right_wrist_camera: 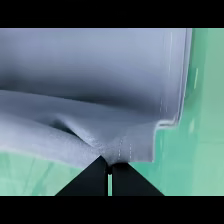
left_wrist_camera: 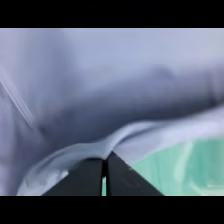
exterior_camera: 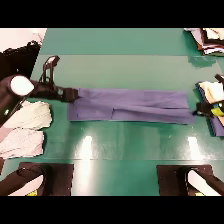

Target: Fold the shirts.

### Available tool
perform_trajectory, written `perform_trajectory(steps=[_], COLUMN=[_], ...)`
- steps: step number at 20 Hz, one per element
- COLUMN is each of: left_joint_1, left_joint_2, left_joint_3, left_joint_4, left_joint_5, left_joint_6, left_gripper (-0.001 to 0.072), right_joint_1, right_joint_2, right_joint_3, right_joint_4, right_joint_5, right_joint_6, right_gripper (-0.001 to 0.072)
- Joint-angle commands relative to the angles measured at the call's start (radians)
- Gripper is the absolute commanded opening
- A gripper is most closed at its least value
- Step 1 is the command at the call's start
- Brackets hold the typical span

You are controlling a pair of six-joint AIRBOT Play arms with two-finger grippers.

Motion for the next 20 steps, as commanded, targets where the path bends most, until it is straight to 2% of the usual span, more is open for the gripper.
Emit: perform_trajectory(steps=[1,6,7,8,9,10,11,12,17,18,19,20], left_joint_1=[0.039,0.039,0.039,0.039,0.039,0.039,0.039,0.039,0.039,0.039,0.039,0.039], left_joint_2=[-0.201,-0.413,-0.424,-0.425,-0.425,-0.425,-0.425,-0.424,-0.424,-0.424,-0.424,-0.424], left_joint_3=[0.133,0.281,0.294,0.297,0.303,0.307,0.315,0.325,0.399,0.406,0.406,0.406], left_joint_4=[-0.002,-0.022,-0.022,-0.021,-0.017,-0.015,-0.015,-0.012,0.009,0.008,0.002,0.002], left_joint_5=[0.052,0.100,0.105,0.116,0.116,0.114,0.103,0.089,-0.013,-0.029,-0.037,-0.045], left_joint_6=[0.081,0.099,0.099,0.099,0.099,0.099,0.099,0.099,0.107,0.107,0.108,0.107], left_gripper=[0.0025,0.0025,0.0026,0.0026,0.0029,0.0173,0.0461,0.0599,0.0588,0.0300,0.0023,0.0035], right_joint_1=[0.048,0.049,0.038,0.029,0.016,0.002,-0.015,-0.034,-0.153,-0.183,-0.213,-0.242], right_joint_2=[-0.226,-0.441,-0.475,-0.504,-0.533,-0.556,-0.573,-0.581,-0.581,-0.582,-0.582,-0.582], right_joint_3=[0.164,0.364,0.404,0.439,0.473,0.504,0.523,0.531,0.512,0.491,0.459,0.416], right_joint_4=[-0.001,0.115,0.150,0.188,0.233,0.272,0.309,0.330,0.329,0.329,0.330,0.331], right_joint_5=[-0.047,-0.069,-0.076,-0.085,-0.089,-0.085,-0.079,-0.066,0.082,0.097,0.099,0.096], right_joint_6=[0.014,0.013,0.011,0.011,0.010,0.004,-0.014,-0.032,-0.129,-0.132,-0.135,-0.138], right_gripper=[0.0013,0.0015,0.0044,0.0255,0.0430,0.0456,0.0456,0.0456,0.0456,0.0459,0.0513,0.0589])
